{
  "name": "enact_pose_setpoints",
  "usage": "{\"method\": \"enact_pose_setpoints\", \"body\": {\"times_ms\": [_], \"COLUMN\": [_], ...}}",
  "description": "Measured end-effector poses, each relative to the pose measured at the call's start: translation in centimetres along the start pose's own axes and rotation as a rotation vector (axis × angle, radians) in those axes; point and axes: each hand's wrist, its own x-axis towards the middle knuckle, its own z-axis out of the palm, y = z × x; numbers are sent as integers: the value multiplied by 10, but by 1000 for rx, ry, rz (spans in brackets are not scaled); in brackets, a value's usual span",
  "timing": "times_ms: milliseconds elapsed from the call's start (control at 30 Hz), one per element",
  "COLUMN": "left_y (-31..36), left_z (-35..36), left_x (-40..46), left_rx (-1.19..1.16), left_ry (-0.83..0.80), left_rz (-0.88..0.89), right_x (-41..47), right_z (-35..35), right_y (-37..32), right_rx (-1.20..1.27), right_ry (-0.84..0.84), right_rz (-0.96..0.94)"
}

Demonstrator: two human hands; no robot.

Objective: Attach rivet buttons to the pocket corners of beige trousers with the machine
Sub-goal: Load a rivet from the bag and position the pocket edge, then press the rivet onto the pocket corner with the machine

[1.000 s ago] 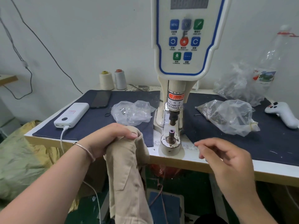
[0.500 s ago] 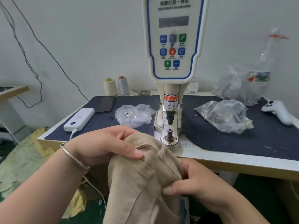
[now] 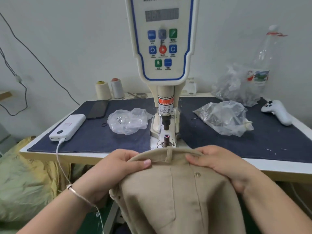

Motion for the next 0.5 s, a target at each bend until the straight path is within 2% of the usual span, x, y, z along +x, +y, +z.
{"method": "enact_pose_setpoints", "body": {"times_ms": [133,367,500], "left_y": [12,21,17], "left_z": [-2,-4,-2], "left_x": [33,94,110], "left_rx": [-74,40,135], "left_ry": [106,212,288], "left_rz": [-33,-143,-133], "right_x": [29,72,84], "right_z": [-11,-32,-36], "right_y": [-25,-44,-38], "right_rx": [-77,-14,-85], "right_ry": [136,224,300], "right_rz": [42,199,139]}}
